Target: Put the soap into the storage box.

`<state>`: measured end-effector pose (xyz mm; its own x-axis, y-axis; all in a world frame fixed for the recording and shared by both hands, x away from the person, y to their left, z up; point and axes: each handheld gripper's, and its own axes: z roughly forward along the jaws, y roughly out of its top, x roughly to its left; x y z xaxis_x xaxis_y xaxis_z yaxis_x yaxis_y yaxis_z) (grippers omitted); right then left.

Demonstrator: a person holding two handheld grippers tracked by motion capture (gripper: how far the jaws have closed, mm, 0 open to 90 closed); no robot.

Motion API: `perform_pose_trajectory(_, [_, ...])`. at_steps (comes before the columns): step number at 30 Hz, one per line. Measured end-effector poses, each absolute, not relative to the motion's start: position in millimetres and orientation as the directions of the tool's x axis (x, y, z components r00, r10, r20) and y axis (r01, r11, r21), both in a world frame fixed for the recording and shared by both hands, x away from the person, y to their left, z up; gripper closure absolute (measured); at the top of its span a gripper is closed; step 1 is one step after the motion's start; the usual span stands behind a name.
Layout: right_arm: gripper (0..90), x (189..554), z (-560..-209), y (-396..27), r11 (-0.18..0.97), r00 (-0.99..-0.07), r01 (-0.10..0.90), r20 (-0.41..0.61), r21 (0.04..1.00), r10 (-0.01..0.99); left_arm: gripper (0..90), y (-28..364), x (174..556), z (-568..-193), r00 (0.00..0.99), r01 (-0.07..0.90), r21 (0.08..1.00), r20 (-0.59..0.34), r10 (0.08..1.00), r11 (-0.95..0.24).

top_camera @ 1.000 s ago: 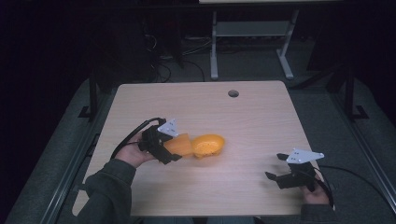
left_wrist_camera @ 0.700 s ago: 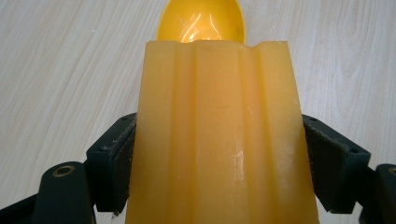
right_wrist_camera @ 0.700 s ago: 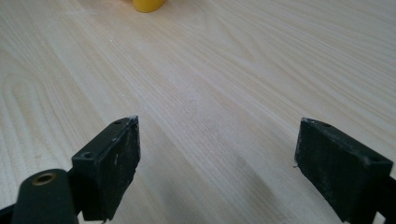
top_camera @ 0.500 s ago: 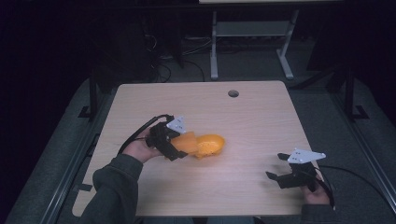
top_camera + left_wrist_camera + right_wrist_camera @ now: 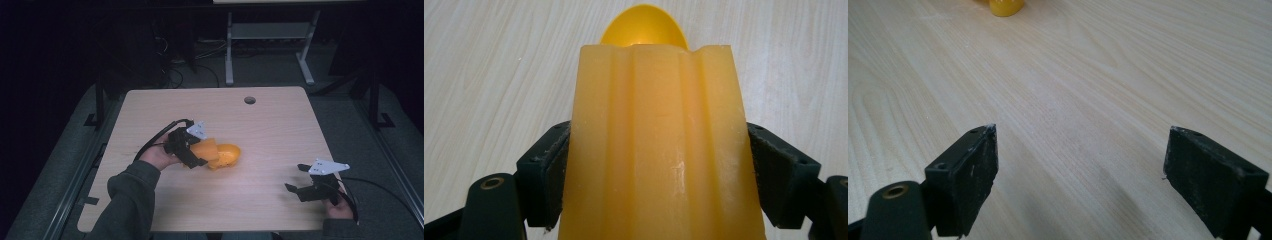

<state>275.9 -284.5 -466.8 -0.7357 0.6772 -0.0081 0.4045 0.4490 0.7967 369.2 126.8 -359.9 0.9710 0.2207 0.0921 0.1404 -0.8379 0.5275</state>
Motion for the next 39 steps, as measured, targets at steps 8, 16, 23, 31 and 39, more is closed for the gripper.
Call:
perform_pose_trajectory(8, [13.7,276,-467,-286,0.448,-0.736,0.404,-0.008,0.797,0.677,20.8,118,374,-364,0.975,0.135,0.526,0.082,0.209,-0.84])
perform_pose_trajectory(16, [13.7,276,-467,-285,0.451,-0.739,0.4,-0.01,0.798,0.673,20.8,107,377,-364,0.979,0.117,0.521,0.081,0.185,-0.845])
perform_pose_trajectory(23, [13.7,276,-467,-285,0.451,-0.74,0.399,-0.01,0.798,0.673,20.8,98,380,-365,0.982,0.107,0.521,0.078,0.172,-0.847])
perform_pose_trajectory(31, [13.7,276,-467,-284,0.451,-0.74,0.407,-0.002,0.795,0.672,20.8,92,387,-370,0.983,0.117,0.526,0.06,0.174,-0.842])
perform_pose_trajectory(39, [13.7,277,-466,-285,0.45,-0.741,0.404,-0.003,0.797,0.671,20.7,83,391,-373,0.986,0.105,0.519,0.059,0.158,-0.848])
